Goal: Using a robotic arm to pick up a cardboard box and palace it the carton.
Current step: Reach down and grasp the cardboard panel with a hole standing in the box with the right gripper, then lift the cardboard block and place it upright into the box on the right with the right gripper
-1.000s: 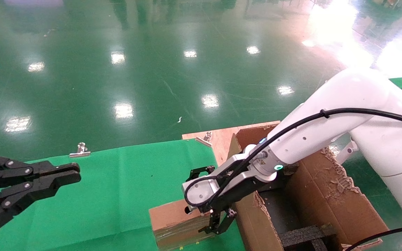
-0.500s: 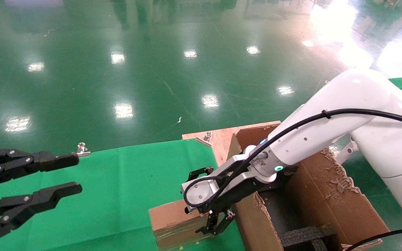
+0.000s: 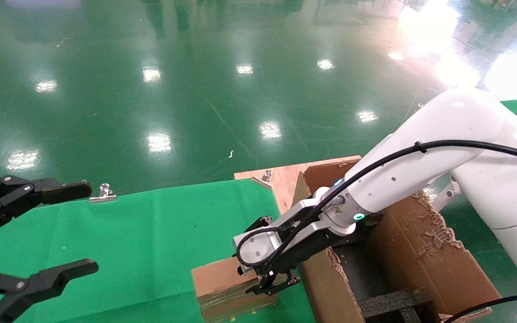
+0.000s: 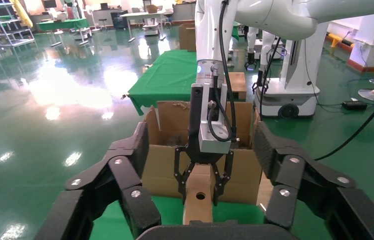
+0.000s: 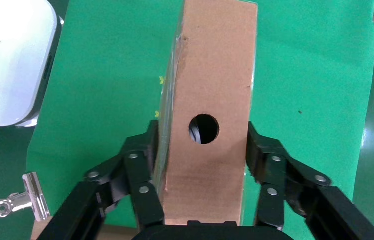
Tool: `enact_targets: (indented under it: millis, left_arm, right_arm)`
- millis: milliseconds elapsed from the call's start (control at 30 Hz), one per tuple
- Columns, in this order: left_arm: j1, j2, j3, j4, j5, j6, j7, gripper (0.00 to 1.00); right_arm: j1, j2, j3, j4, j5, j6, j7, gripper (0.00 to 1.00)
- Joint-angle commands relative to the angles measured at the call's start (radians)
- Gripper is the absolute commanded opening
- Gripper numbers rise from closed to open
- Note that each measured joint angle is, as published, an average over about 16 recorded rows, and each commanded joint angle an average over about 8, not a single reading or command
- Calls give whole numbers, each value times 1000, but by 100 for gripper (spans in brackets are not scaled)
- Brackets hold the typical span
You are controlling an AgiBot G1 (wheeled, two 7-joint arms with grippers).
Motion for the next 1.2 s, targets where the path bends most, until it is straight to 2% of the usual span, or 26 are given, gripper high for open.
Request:
enact_targets:
  millis: [33, 500, 667, 933, 1200]
  left_arm:
    - [0, 0, 0, 0, 0, 0, 0, 100]
    - [0, 0, 0, 0, 0, 0, 0, 100]
    - [0, 0, 0, 0, 0, 0, 0, 100]
    - [0, 0, 0, 0, 0, 0, 0, 100]
    - [0, 0, 1, 0, 0, 0, 0, 100]
  right_arm:
    - [0, 0, 0, 0, 0, 0, 0, 0]
    - [0, 2, 2, 0, 3, 1, -1, 0]
    - [33, 10, 10, -24, 18, 0, -8, 0]
    - [205, 32, 2, -160, 103, -25, -80, 0]
    - [418, 53, -96, -323, 222, -34, -174, 0]
